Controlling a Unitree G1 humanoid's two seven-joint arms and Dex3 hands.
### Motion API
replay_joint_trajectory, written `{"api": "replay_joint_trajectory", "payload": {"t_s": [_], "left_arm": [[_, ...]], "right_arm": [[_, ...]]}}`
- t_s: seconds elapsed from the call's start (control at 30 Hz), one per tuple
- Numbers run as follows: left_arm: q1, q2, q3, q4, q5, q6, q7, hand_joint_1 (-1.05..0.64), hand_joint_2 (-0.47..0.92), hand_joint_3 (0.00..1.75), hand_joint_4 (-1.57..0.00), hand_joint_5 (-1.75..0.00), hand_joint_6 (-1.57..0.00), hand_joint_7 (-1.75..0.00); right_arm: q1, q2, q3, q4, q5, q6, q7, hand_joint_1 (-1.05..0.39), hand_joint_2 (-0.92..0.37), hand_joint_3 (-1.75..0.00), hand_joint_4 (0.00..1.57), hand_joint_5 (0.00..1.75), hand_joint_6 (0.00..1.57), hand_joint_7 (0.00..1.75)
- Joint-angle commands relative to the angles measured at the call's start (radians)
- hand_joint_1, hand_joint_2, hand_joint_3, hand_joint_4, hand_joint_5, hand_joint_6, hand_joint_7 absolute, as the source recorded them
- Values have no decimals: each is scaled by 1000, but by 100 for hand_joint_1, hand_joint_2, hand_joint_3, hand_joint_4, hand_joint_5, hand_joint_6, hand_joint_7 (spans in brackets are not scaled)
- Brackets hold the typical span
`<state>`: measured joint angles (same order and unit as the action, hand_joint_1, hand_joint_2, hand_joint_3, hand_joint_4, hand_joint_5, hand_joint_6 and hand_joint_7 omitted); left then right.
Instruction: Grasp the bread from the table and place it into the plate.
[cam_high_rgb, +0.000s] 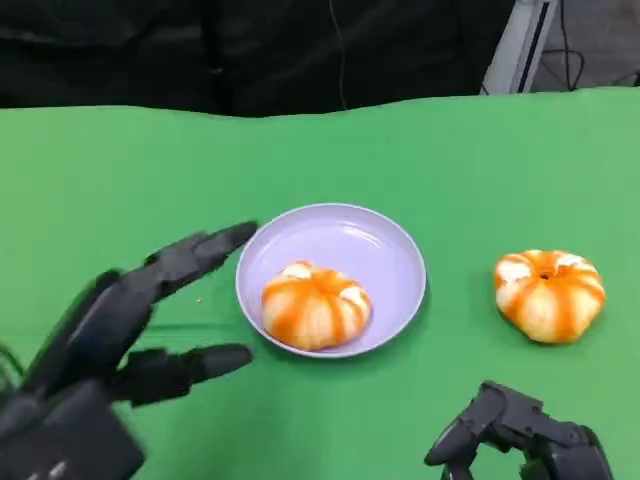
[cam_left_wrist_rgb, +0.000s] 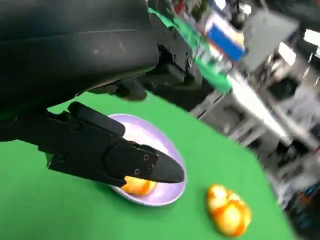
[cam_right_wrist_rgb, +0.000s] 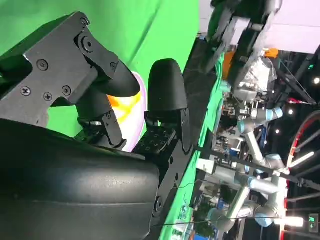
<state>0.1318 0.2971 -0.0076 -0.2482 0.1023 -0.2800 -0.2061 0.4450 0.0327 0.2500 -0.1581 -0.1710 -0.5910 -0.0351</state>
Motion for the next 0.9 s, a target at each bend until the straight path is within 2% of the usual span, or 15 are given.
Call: {"api": "replay_joint_trajectory", "payload": {"t_s": [0.03, 0.07, 0.1, 0.17, 0.2, 0.23, 0.3, 0.33, 0.5, 0.6, 0.63, 0.9], "left_arm": [[80, -66, 39, 0, -115, -83, 22, -12, 92, 19, -68, -79, -81, -28], [101, -83, 45, 2, -142, -99, 22, -9, 91, 21, -68, -87, -83, -30], [112, -93, 48, 4, -157, -109, 20, -3, 85, 40, -68, -102, -84, -43], [138, -111, 55, 12, -171, -140, 16, 3, 71, 75, -70, -119, -77, -74], [154, -121, 57, 18, -187, -154, 12, 5, 67, 84, -71, -124, -74, -85], [170, -131, 60, 21, -200, -161, 11, 7, 67, 89, -75, -136, -74, -105], [189, -145, 61, 23, -221, -163, 9, 9, 68, 93, -78, -146, -75, -120], [193, -149, 61, 23, -228, -161, 7, 11, 67, 102, -79, -152, -75, -130], [197, -154, 62, 22, -236, -158, 2, 12, 65, 110, -80, -156, -75, -137], [221, -162, 51, 40, -281, -169, -27, 11, 53, 126, -88, -172, -76, -160], [223, -163, 51, 43, -288, -171, -33, 11, 51, 128, -89, -173, -76, -162], [221, -179, 56, 63, -276, -193, -38, 5, 51, 124, -92, -175, -74, -168]], "right_arm": [[4, -12, -8, -13, 15, 3, 4, -2, -37, -137, 77, 165, 82, 134], [4, -12, -8, -12, 16, 2, 4, -2, -38, -137, 77, 165, 82, 134], [3, -12, -8, -11, 16, 1, 4, -2, -38, -137, 77, 165, 82, 135], [2, -14, -10, -8, 17, -4, 4, -2, -38, -137, 77, 165, 82, 135], [4, -15, -9, -12, 22, 3, 7, -2, -38, -137, 77, 165, 82, 135], [5, -15, -9, -14, 23, 4, 7, -2, -37, -137, 77, 165, 82, 135], [6, -16, -10, -14, 24, 5, 8, -1, -37, -137, 77, 165, 82, 135], [5, -17, -11, -14, 24, 4, 8, -1, -37, -138, 77, 165, 82, 135], [5, -17, -12, -14, 25, 3, 10, -1, -37, -137, 77, 165, 82, 135], [3, -22, -19, -7, 30, -4, 13, -1, -38, -137, 77, 165, 81, 135], [3, -22, -21, -6, 30, -5, 14, 0, -38, -138, 77, 165, 81, 134], [4, -23, -28, -4, 31, -10, 21, 0, -37, -139, 77, 164, 82, 134]]}}
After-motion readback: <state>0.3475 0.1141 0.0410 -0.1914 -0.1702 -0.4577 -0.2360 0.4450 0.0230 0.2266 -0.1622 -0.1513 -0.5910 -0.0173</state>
